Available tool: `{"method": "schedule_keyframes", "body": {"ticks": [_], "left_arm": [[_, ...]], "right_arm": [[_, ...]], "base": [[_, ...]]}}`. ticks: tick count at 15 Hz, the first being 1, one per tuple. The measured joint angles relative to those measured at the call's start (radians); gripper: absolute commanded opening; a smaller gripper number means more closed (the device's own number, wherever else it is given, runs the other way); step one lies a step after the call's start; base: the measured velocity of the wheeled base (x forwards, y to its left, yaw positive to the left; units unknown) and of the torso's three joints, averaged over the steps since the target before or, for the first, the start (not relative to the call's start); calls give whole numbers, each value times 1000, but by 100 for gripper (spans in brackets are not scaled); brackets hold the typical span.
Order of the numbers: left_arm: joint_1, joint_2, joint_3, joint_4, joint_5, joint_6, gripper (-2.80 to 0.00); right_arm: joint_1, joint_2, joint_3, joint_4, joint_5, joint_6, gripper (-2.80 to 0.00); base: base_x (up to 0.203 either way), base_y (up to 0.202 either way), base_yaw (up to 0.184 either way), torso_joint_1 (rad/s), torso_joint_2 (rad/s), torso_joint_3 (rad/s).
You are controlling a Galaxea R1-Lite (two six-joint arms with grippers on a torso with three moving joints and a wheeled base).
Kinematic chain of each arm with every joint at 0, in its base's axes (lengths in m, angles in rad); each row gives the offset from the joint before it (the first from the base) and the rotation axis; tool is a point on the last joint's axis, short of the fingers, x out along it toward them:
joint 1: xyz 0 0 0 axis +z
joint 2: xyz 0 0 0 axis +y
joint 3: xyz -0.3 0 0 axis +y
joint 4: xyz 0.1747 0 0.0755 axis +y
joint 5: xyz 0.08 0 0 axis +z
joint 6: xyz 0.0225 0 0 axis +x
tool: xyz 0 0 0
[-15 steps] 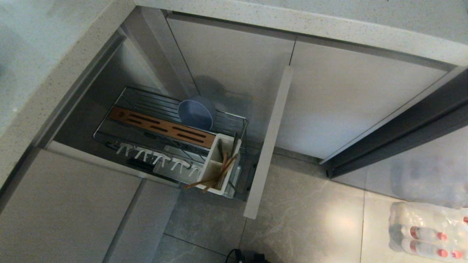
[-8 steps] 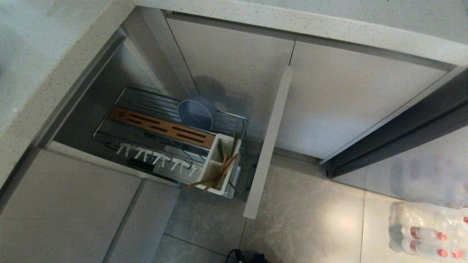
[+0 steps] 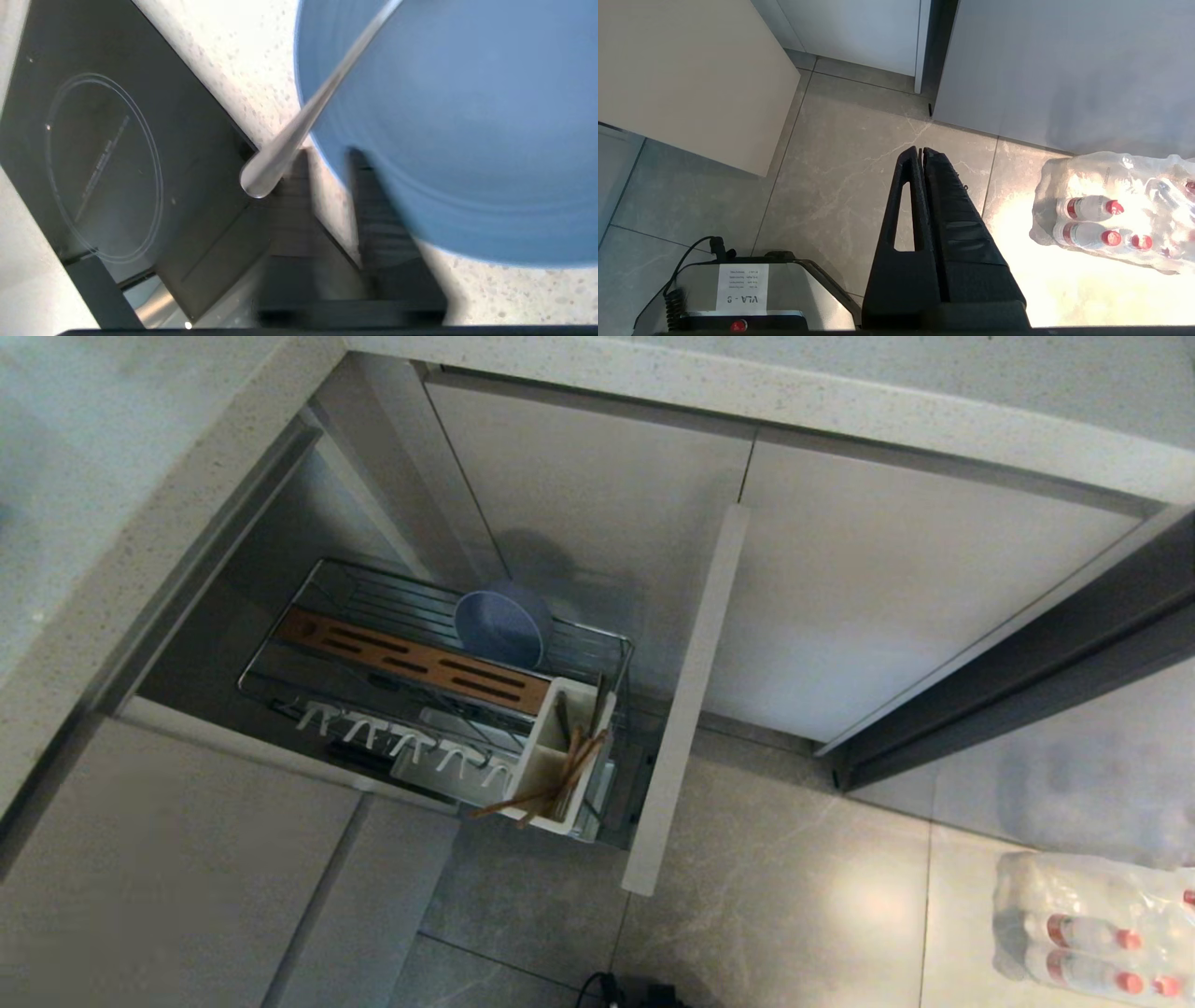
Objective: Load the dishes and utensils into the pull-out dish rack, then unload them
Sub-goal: Pick up the fork and place it in the cupboard
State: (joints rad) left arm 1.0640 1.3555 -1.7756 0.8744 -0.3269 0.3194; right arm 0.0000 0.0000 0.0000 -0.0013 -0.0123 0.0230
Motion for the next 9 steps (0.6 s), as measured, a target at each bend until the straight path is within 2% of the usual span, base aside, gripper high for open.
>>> {"method": "schedule_keyframes", "body": {"ticks": [6,9], "left_arm": [[-3,14,-23,-1,-11,0,0],[-8,48,-59,-1,-76,1,0]], "right_arm": [[0,0,0,0,0,0,-280],[0,0,0,0,0,0,-280]], "base": [[0,0,0,0,0,0],[0,0,0,0,0,0]]}}
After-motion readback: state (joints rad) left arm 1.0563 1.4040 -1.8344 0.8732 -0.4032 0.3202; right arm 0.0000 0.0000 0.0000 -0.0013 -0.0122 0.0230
